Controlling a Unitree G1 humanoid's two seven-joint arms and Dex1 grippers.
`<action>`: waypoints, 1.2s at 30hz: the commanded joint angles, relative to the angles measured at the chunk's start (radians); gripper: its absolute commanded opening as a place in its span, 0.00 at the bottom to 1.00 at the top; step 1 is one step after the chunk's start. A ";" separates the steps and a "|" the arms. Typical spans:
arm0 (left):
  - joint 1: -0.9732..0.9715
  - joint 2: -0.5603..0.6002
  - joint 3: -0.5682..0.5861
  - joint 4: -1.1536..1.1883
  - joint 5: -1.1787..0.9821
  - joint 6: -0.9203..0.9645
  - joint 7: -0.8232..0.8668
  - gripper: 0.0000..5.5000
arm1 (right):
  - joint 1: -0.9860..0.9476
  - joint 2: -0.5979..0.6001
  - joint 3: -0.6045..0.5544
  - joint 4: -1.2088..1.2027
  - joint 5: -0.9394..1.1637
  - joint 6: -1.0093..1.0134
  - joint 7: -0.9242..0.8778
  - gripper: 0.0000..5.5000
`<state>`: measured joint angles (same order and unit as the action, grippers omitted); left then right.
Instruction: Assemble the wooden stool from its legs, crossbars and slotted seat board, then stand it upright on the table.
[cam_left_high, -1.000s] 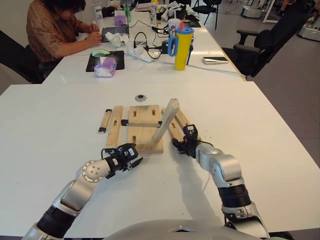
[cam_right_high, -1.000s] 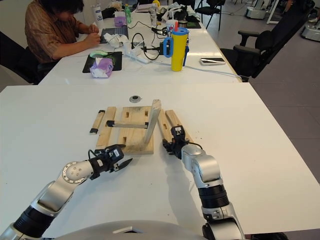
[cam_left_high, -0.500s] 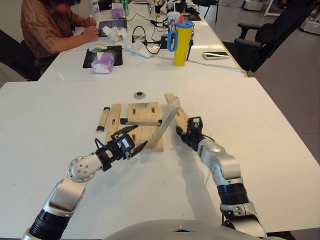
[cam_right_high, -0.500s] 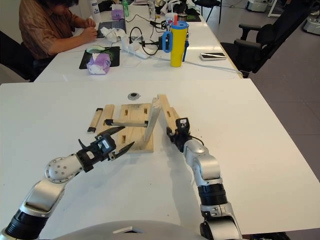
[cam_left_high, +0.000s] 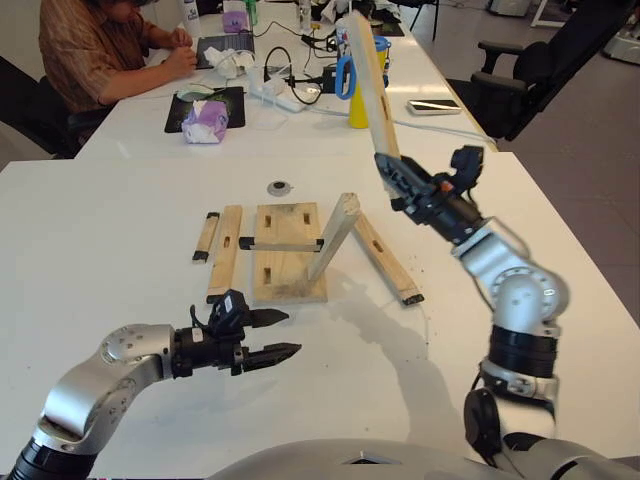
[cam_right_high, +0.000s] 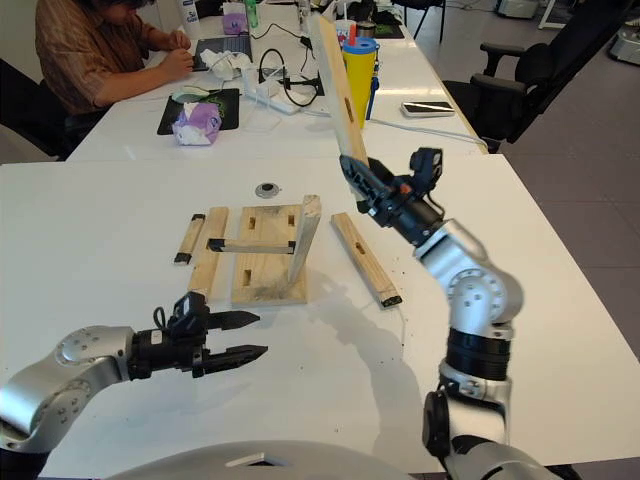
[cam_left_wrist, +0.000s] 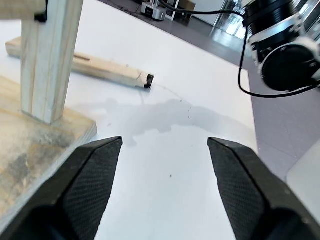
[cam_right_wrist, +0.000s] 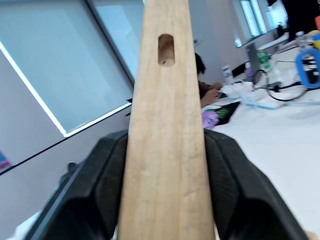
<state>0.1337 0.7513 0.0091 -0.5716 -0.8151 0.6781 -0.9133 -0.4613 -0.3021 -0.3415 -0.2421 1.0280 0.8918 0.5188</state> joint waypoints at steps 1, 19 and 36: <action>-0.101 0.028 0.119 -0.023 -0.238 0.114 0.019 0.58 | -0.087 -0.133 -0.062 -0.061 0.362 0.161 0.047 0.37; -0.353 -0.036 0.216 0.101 -0.821 0.177 0.362 0.37 | 0.217 -0.272 0.144 -0.225 0.518 0.211 0.139 0.37; -0.364 -0.039 0.209 0.127 -0.875 0.192 0.370 0.67 | 0.238 -0.304 0.179 -0.204 0.475 0.176 0.215 0.37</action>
<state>-0.2318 0.7113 0.2166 -0.4513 -1.6872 0.8620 -0.5460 -0.2242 -0.5888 -0.1672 -0.4400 1.4999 1.0757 0.7192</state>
